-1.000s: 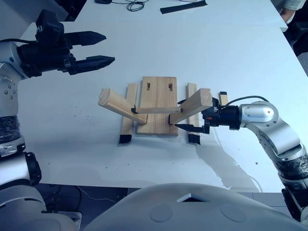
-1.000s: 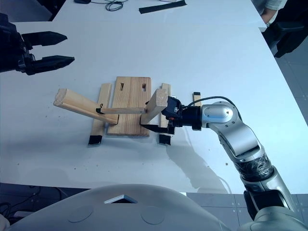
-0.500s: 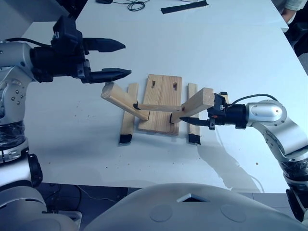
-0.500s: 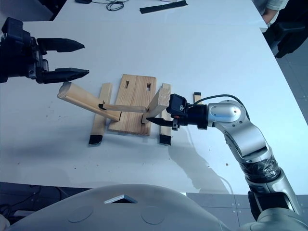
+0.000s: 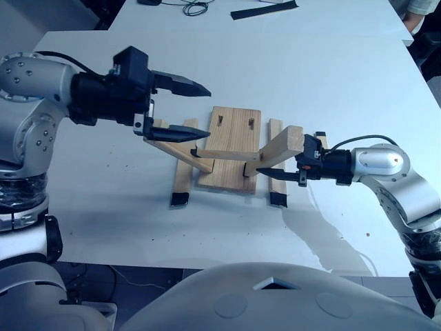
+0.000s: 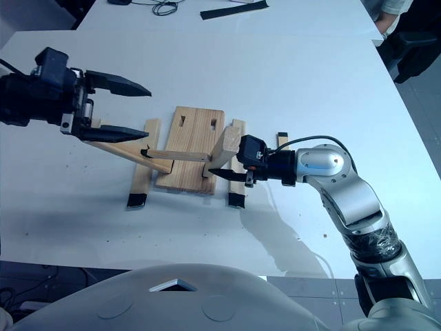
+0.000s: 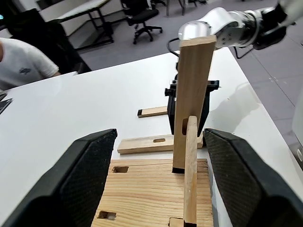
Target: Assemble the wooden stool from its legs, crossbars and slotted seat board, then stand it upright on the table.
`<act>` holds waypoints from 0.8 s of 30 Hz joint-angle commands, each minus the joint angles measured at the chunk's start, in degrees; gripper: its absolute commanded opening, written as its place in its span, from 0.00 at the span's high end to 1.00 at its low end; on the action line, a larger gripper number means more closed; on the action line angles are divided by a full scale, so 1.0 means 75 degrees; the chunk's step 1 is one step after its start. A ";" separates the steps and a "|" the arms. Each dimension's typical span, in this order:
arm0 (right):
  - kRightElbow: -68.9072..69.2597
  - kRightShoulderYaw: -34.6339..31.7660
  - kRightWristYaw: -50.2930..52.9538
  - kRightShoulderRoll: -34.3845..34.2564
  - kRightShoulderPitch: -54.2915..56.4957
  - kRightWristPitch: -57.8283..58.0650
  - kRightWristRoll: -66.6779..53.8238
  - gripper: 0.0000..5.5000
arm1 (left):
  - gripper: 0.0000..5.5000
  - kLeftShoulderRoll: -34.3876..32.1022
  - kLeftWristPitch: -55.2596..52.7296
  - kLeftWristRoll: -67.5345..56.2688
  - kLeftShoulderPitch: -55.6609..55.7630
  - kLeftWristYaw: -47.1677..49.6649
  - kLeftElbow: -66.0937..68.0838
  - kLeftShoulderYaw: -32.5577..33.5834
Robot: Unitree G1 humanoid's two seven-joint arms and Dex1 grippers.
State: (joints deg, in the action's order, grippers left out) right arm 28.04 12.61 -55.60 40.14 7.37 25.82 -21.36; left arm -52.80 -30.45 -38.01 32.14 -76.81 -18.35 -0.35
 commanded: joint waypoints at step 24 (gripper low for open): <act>0.0025 0.0347 -0.0037 -0.0209 0.0189 -0.0107 0.0120 0.63 | 0.38 0.0781 0.1230 0.2283 0.0143 0.0283 -0.0092 -0.2016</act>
State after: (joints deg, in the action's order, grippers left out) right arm 28.01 14.41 -55.28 38.49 8.20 24.89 -20.52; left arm -46.68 -20.82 -21.99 35.22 -73.98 -19.14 -13.98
